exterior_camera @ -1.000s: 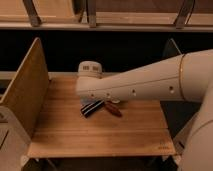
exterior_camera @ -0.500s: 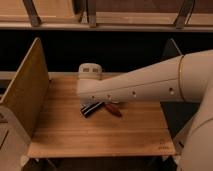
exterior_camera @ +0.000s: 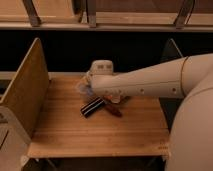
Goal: Place the white sponge in the ceramic cup
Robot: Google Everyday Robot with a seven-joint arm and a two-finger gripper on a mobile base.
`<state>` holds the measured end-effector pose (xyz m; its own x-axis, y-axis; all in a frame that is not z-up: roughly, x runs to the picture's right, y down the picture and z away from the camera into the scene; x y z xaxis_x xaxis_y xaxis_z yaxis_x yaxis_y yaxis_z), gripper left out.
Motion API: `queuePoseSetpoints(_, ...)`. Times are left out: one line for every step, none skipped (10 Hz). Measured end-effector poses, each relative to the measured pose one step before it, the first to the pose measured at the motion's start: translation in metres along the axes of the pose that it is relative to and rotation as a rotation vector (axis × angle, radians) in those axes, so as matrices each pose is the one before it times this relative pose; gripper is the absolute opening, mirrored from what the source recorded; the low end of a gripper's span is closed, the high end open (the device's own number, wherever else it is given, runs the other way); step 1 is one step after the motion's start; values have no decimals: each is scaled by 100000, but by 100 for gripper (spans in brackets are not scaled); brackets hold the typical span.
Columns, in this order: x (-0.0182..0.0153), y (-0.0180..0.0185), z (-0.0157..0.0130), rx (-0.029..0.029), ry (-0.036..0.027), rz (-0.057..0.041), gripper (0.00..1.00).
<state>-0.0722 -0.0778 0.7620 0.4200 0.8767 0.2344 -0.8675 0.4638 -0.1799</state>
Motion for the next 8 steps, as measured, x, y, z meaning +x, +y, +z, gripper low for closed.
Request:
queuePoseSetpoints(-723, 82, 1106, -2849, -3145, -2707, 0)
queuePoseSetpoints(-490, 310, 911, -2981, -2499, -2046, 0)
queuePoseSetpoints(-324, 383, 1167, -3728, -2681, -2070, 0)
queuePoseSetpoints(-414, -11, 980, -3156, -3058, -1295, 0)
queuePoseSetpoints(-682, -225, 795, -2921, -3706, -1417, 0)
queuePoseSetpoints(-447, -34, 557, -2002, -2337, -1306, 0)
queuePoseSetpoints(-755, -113, 912, -3270, -3977, -1421, 0)
queuePoseSetpoints(-239, -189, 620, -2060, -2351, -102, 0)
